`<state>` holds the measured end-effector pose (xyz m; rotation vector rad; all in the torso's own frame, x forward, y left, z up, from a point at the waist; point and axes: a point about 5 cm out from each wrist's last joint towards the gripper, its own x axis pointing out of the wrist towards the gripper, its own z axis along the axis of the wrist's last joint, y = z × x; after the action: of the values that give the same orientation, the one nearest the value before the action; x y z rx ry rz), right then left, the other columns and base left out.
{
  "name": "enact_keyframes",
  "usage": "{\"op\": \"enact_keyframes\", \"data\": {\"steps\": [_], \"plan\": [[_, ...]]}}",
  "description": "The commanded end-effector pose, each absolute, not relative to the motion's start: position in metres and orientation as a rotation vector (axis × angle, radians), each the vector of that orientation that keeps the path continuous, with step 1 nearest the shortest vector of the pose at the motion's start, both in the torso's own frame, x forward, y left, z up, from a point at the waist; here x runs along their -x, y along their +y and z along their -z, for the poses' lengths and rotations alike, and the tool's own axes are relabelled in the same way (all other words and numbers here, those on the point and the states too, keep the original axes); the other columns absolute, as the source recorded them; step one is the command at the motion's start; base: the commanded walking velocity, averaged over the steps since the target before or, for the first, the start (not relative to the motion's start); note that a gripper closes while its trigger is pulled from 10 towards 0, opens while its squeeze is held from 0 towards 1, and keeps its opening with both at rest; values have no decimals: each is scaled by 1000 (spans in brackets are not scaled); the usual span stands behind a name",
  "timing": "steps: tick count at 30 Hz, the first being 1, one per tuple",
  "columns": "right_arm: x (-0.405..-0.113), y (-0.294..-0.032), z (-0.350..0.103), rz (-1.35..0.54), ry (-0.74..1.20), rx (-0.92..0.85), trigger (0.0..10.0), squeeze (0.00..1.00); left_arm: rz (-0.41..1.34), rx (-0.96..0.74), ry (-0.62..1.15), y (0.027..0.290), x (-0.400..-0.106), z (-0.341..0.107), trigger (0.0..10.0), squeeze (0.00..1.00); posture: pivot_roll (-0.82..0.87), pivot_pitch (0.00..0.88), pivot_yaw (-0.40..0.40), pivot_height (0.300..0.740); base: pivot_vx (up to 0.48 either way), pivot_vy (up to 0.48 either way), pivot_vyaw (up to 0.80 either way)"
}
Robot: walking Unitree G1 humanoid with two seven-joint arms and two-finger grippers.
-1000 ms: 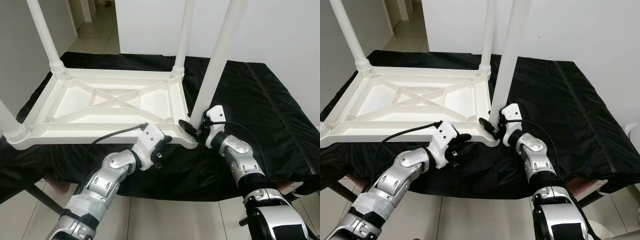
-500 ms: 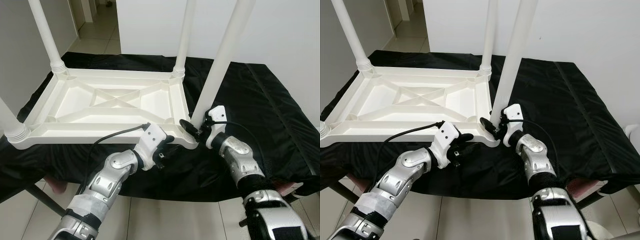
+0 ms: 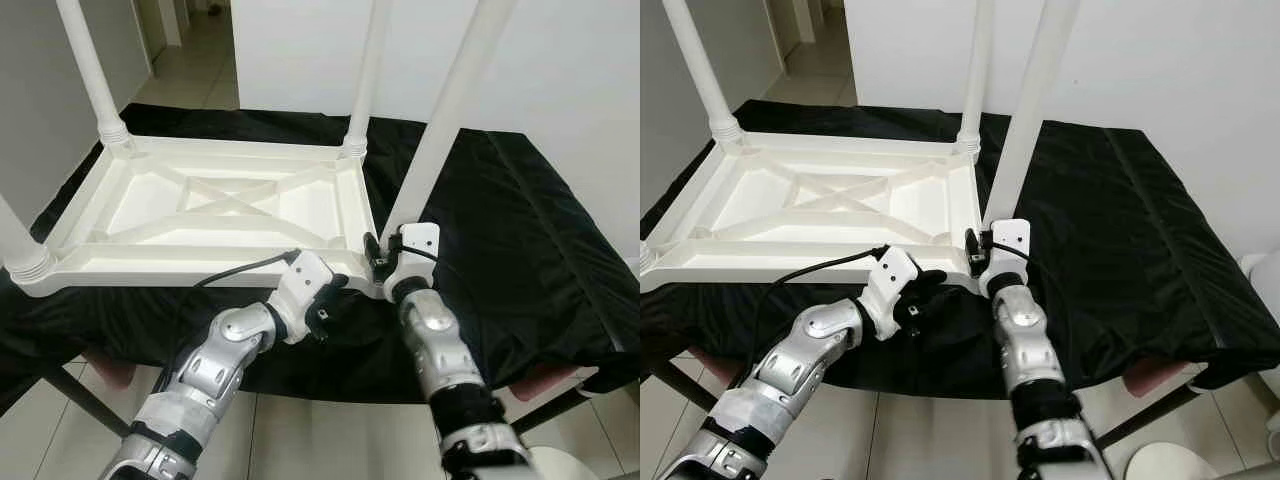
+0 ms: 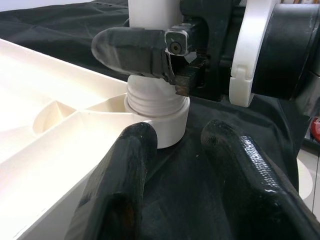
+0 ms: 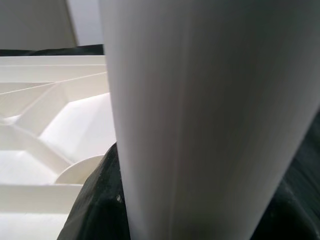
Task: Building children table
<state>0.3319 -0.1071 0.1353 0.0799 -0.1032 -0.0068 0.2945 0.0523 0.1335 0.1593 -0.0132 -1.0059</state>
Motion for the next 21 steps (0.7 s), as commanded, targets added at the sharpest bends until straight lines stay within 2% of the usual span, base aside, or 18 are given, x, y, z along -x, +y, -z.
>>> {"op": "enact_keyframes", "data": {"steps": [1,5,9,10,12,13,18,19,20,21], "plan": [[-326,-112,-120,93,-25,-99,10000,0,1026,-168,-7,53,-292,-131,10000,0,12,17,-50,740,0,0,0],[-327,-99,-124,56,-15,-128,10000,0,1023,-164,-7,53,-292,-131,10000,0,11,11,-49,740,0,0,0],[-324,-103,-128,64,-36,-117,10000,0,1024,-167,-8,52,-291,-131,10000,0,14,9,-53,740,0,0,0],[-322,-105,-129,53,-43,-148,10000,847,1023,-169,-10,53,-291,-131,10000,0,16,8,-54,740,0,0,0],[-322,-105,-129,45,-51,-155,10000,847,1022,-169,-11,53,-291,-132,10000,0,16,8,-54,740,0,0,0],[-321,-107,-131,42,-62,-163,10000,1000,1019,-170,-12,54,-292,-132,10000,0,18,4,-54,740,0,0,0],[-320,-117,-133,4,-75,-170,10000,1000,1013,-173,-12,54,-292,-132,10000,0,21,0,-51,740,0,0,0],[-319,-122,-133,-40,-78,-157,10000,694,1013,-175,-12,55,-292,-132,10000,0,21,0,-49,740,0,0,0],[-319,-125,-132,-67,-83,-139,10000,0,1012,-177,-12,56,-292,-132,10000,0,20,0,-47,740,0,0,0],[-319,-128,-132,-97,-89,-130,10000,0,1012,-177,-12,56,-292,-132,10000,0,20,0,-47,740,0,0,0]]}}
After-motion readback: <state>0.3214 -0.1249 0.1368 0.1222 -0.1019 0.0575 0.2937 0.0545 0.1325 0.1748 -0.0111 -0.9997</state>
